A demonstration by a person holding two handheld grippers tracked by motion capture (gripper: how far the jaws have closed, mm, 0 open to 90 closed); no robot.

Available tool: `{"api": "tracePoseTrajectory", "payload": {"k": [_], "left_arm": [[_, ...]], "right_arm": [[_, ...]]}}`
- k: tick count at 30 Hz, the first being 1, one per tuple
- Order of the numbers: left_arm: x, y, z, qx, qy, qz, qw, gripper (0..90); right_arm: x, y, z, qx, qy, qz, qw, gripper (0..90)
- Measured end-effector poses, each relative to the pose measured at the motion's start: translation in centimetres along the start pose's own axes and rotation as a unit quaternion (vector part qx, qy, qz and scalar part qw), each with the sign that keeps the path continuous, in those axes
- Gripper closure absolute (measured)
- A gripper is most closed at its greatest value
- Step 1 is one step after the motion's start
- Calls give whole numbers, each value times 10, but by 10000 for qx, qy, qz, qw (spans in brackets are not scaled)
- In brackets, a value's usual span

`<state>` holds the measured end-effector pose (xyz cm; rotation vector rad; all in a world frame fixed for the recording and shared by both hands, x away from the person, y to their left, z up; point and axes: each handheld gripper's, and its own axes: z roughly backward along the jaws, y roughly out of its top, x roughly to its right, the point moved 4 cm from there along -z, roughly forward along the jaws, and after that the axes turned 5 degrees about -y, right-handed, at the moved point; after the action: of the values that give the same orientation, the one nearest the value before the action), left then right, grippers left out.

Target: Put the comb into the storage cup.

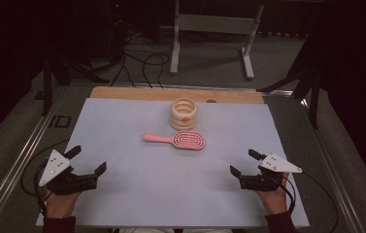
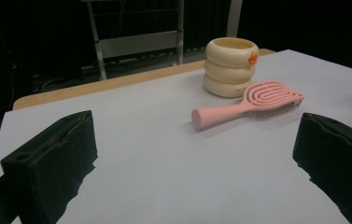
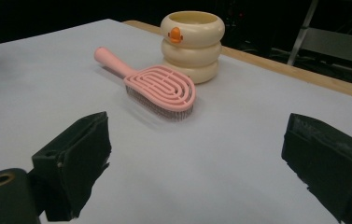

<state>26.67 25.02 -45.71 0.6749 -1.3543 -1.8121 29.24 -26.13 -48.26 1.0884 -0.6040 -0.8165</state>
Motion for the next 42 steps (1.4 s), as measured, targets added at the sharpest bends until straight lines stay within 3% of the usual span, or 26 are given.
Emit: {"api": "tracePoseTrajectory", "payload": {"k": [14, 27, 42], "left_arm": [[3, 16, -1, 28, -120, -125, 9998, 2], [4, 25, -29, -276, -344, -279, 9986, 2], [-5, 41, -54, -252, -411, -377, 9981, 2]], "right_arm": [[2, 2, 1, 118, -114, -7, 9999, 78], [3, 0, -1, 103, -123, -18, 9999, 78], [4, -1, -3, 70, -120, -31, 9999, 78]]}}
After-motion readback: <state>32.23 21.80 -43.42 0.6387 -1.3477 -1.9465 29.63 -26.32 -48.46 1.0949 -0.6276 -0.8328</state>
